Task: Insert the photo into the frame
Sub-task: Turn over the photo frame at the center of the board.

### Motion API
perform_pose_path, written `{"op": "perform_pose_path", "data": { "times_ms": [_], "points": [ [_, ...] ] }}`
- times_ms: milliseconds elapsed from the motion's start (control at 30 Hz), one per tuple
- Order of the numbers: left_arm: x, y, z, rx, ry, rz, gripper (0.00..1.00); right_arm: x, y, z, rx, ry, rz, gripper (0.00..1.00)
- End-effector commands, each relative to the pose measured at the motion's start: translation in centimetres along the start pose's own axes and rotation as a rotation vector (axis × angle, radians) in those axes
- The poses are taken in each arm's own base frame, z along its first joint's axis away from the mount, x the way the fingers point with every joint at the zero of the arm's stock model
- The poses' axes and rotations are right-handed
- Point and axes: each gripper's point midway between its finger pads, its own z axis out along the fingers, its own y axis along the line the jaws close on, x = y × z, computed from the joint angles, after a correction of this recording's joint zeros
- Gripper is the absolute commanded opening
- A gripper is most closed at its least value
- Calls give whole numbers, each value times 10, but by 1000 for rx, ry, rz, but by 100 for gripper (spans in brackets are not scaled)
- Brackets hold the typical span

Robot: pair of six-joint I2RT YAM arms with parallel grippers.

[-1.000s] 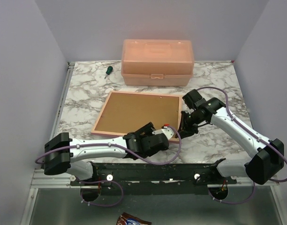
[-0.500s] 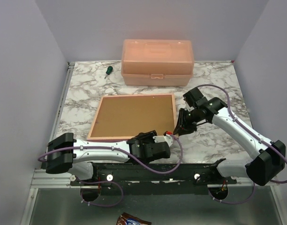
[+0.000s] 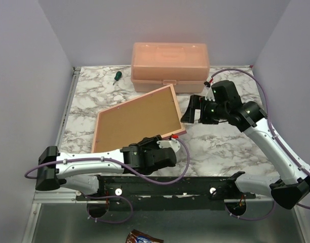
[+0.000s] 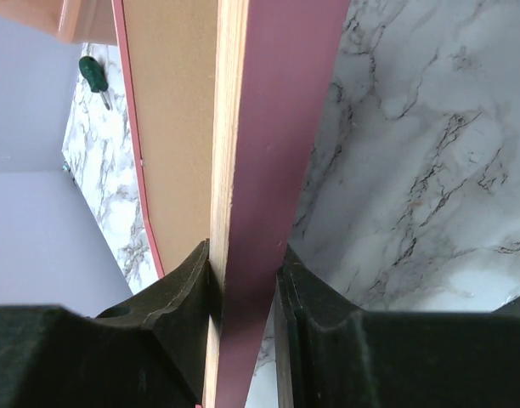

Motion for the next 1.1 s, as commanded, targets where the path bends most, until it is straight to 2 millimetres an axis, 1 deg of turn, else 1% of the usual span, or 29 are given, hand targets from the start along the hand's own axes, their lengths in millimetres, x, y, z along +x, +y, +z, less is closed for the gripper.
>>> {"op": "perform_pose_path", "data": {
  "times_ms": [0, 67, 133, 200, 233, 267, 300, 333, 367, 433, 500, 533, 567, 667, 767, 833, 967, 1067],
  "points": [
    [-25, 25, -26, 5, -108, -202, 11, -41, 10, -11, -23, -173, -179, 100],
    [-25, 31, -32, 18, -122, -219, 11, -51, 19, -17, -71, -230, -250, 99],
    [-24, 36, -38, 29, -136, -240, 12, -59, 33, -29, -156, -321, -361, 98],
    [-23, 39, -43, 44, -149, -257, 12, -70, 47, -47, -231, -454, -444, 98],
    [-23, 40, -45, 53, -155, -266, 12, -73, 55, -60, -277, -535, -499, 98],
    [-23, 41, -48, 64, -163, -278, 12, -75, 60, -69, -308, -603, -561, 96],
    [-22, 41, -49, 73, -169, -287, 12, -73, 66, -81, -353, -678, -631, 95],
    [-23, 42, -52, 84, -177, -297, 11, -69, 68, -85, -379, -730, -694, 94],
    [-23, 42, -54, 96, -184, -305, 11, -66, 73, -96, -408, -801, -797, 92],
    [-24, 41, -58, 122, -195, -316, 12, -49, 78, -103, -457, -879, -1007, 90],
    [-26, 41, -61, 145, -204, -322, 12, -22, 80, -102, -515, -900, -1276, 97],
    [-27, 40, -62, 155, -205, -323, 12, -9, 81, -98, -556, -904, -1375, 97],
    [-28, 40, -64, 165, -210, -326, 11, -5, 81, -95, -557, -915, -1435, 97],
    [-30, 38, -67, 192, -217, -331, 12, 13, 78, -79, -610, -871, -1602, 98],
    [-32, 37, -70, 212, -225, -335, 11, 20, 80, -63, -667, -848, -1722, 97],
    [-34, 36, -71, 224, -229, -336, 12, 21, 86, -58, -719, -858, -1768, 96],
    [-35, 34, -73, 241, -228, -338, 12, 20, 98, -47, -813, -885, -1809, 94],
    [-35, 33, -73, 245, -227, -342, 11, 19, 101, -36, -859, -871, -1829, 90]
  ]
}}
